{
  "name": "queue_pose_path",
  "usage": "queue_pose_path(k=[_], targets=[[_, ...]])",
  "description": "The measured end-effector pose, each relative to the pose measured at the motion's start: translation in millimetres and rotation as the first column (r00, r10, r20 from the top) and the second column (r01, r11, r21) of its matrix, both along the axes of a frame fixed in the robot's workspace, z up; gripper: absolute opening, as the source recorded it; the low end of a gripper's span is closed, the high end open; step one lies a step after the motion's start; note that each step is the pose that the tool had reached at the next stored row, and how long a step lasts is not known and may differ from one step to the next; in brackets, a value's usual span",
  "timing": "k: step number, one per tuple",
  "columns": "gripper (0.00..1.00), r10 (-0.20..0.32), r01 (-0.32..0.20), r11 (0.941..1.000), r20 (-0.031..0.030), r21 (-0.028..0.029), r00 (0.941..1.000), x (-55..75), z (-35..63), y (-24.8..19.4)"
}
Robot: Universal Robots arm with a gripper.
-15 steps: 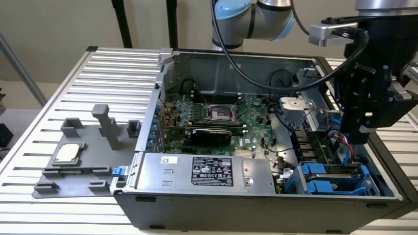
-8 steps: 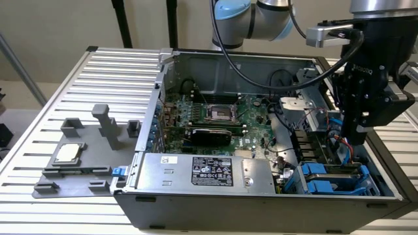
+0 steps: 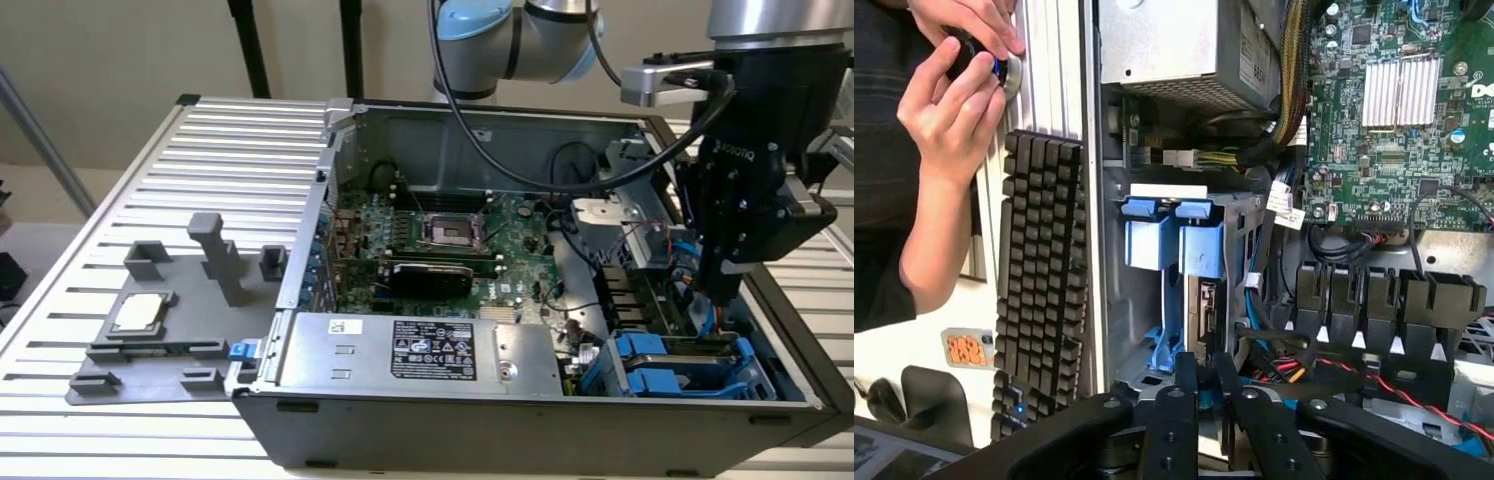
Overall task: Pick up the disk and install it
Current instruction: 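Insert the second disk wire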
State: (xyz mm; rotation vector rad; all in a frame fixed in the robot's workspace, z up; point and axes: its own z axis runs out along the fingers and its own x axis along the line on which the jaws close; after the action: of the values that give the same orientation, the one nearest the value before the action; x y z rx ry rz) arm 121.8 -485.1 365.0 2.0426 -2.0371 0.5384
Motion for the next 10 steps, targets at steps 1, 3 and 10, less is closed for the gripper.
queue_pose_path(k=[1,3,10], targets=[[0.18,0.000,0.000,1.0000,0.0000,-0.0002,1.0000,-0.2,-0.1,0.0],[0.16,0.000,0.000,1.0000,0.0000,0.0006,1.0000,-2.0,-0.2,-0.3],[0.16,0.000,0.000,0.9979,0.0002,0.0650,1.0000,-13.0,-0.5,-8.9]])
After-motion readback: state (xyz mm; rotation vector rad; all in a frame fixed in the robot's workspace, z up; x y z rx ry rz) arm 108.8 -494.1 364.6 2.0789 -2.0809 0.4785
